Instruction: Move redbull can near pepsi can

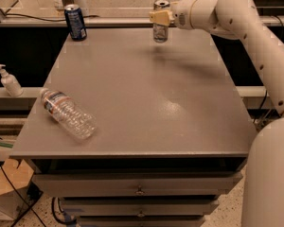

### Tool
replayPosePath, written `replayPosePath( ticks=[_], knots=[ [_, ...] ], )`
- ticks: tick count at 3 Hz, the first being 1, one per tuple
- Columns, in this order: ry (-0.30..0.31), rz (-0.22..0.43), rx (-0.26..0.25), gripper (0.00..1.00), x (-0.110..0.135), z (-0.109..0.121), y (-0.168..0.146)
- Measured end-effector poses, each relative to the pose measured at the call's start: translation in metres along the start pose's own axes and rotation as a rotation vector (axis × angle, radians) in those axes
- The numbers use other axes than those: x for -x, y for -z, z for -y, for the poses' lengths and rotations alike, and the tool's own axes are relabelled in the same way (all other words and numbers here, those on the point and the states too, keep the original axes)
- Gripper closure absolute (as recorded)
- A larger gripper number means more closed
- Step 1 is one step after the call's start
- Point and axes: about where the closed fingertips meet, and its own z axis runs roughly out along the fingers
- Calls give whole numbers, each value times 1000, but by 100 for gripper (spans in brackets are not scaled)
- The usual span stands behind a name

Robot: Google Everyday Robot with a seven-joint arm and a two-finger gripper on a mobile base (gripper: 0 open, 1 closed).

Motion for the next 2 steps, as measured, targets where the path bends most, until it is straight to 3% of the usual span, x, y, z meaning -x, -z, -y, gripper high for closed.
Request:
replayPosePath(
  ticks=[2],
  knots=[
    [-7,37,110,100,-6,-61,-85]
  ],
)
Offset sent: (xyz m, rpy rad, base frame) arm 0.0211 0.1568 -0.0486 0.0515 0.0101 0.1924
